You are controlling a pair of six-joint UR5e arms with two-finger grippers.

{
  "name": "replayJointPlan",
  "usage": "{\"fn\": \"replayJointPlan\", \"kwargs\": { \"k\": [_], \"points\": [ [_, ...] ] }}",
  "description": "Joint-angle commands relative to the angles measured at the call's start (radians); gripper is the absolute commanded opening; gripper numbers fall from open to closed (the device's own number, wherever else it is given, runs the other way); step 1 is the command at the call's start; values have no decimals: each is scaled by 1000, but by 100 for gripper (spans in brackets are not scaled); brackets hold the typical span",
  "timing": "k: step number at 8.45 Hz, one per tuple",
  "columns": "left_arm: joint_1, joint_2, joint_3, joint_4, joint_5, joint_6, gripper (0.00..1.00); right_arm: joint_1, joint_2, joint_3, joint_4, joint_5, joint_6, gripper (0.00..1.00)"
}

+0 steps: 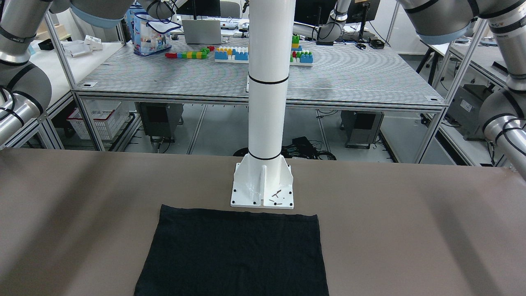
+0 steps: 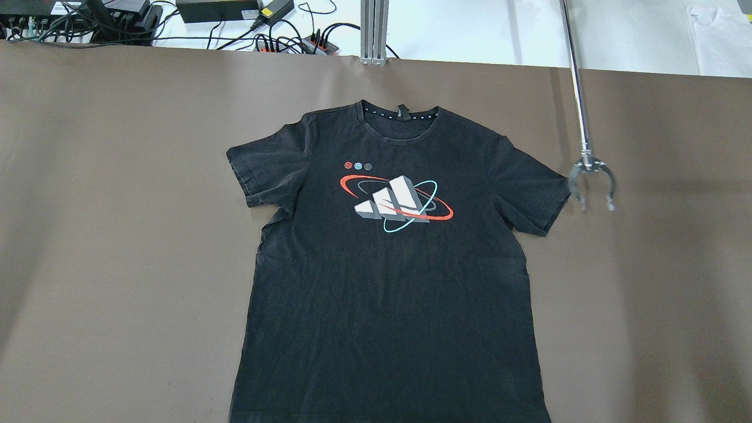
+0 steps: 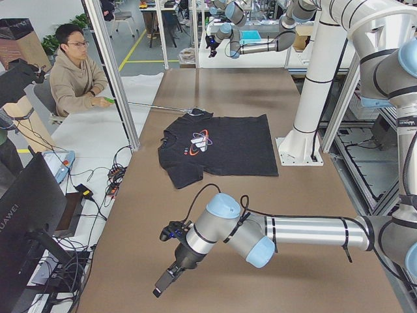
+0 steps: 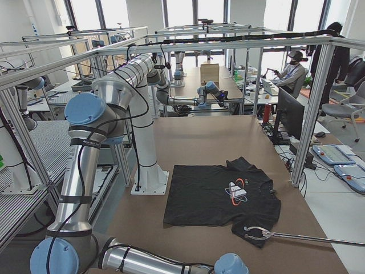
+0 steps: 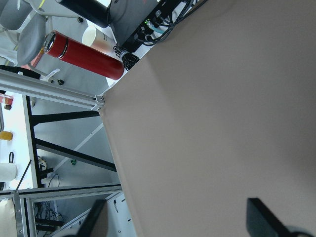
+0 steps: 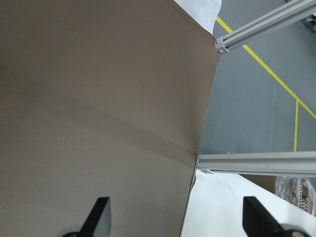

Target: Fold clothes

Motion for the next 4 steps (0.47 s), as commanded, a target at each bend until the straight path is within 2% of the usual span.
{"fn": "replayJointPlan", "kwargs": {
  "k": [1, 4],
  "points": [
    [-1, 9, -1, -5, 2, -14, 100, 1, 0, 1, -5, 11, 5, 94],
    [2, 9, 0, -5, 2, -17, 100, 1, 2, 1, -5, 11, 5, 94]
  ]
}}
